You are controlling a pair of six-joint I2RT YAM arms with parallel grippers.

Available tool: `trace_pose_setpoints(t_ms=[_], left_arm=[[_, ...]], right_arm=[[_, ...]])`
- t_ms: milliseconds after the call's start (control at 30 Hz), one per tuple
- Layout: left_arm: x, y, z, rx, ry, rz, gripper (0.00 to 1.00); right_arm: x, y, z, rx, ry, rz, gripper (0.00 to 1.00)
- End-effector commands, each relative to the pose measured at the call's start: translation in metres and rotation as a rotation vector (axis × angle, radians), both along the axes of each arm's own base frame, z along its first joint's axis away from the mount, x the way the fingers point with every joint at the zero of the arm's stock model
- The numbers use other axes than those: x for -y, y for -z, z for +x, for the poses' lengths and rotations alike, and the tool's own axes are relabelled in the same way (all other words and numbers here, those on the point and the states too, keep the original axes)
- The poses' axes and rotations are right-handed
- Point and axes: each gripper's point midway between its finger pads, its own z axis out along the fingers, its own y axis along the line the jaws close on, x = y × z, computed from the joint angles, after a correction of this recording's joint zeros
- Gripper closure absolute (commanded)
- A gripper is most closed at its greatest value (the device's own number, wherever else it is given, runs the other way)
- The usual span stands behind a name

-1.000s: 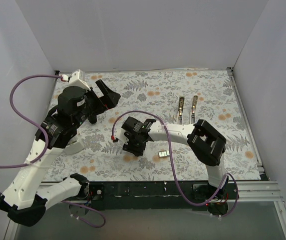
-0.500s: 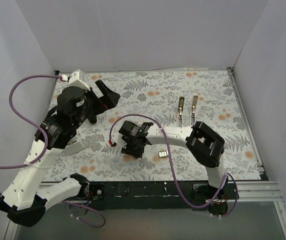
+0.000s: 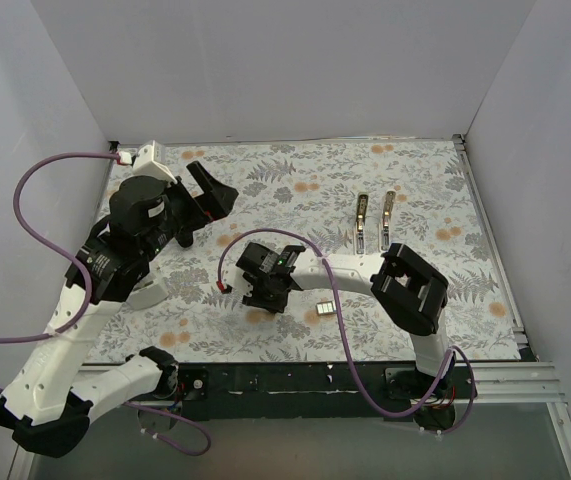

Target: Unload the staples from the stapler

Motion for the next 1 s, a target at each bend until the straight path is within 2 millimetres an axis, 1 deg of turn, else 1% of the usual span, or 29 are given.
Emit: trace_pose_setpoints(t_ms=[0, 133, 333, 467, 500, 567, 667, 700, 767, 800, 833, 933, 967], left_arm=[[-0.005, -0.004, -0.003, 0.020, -0.003, 0.001, 0.02], [-0.005, -0.003, -0.004, 0.019, -0.001, 0.001, 0.02], [-0.004, 0.007, -0.001, 0.002, -0.006, 0.019, 0.02], [-0.003, 0.010, -0.001, 0.002, 0.000, 0.016, 0.02], [-0.003, 0.013, -0.001, -0.004, -0.001, 0.021, 0.02], [-0.004, 0.016, 0.000, -0.008, -0.003, 0.027, 0.02], [-0.006, 0.030, 0.001, -0.029, -0.016, 0.051, 0.02], [-0.006, 0.041, 0.001, -0.049, -0.014, 0.062, 0.02], [-0.005, 0.051, 0.000, -0.072, -0.008, 0.064, 0.02], [-0.005, 0.054, -0.003, -0.074, -0.004, 0.061, 0.02], [-0.005, 0.063, -0.004, -0.092, -0.001, 0.066, 0.02], [-0.004, 0.070, -0.008, -0.104, 0.007, 0.051, 0.02], [-0.002, 0.071, -0.008, -0.106, 0.013, 0.046, 0.02]], right_arm=[[0.002, 0.006, 0.000, 0.005, 0.001, -0.022, 0.68], [0.003, 0.004, 0.000, 0.003, 0.012, -0.018, 0.73], [0.006, 0.001, -0.001, -0.003, 0.050, 0.006, 0.76], [0.012, -0.002, 0.003, -0.005, 0.100, 0.012, 0.78], [0.011, -0.007, 0.004, -0.003, 0.111, 0.028, 0.78], [0.016, -0.010, 0.008, -0.017, 0.161, 0.041, 0.79], [0.024, -0.017, 0.017, -0.033, 0.245, 0.056, 0.79], [0.029, -0.021, 0.017, -0.038, 0.265, 0.052, 0.79], [0.038, -0.022, 0.023, -0.048, 0.334, 0.044, 0.79], [0.043, -0.027, 0.025, -0.046, 0.360, 0.051, 0.79], [0.049, -0.029, 0.029, -0.055, 0.398, 0.054, 0.79], [0.061, -0.039, 0.030, -0.081, 0.489, 0.088, 0.79], [0.062, -0.042, 0.030, -0.092, 0.519, 0.103, 0.79]])
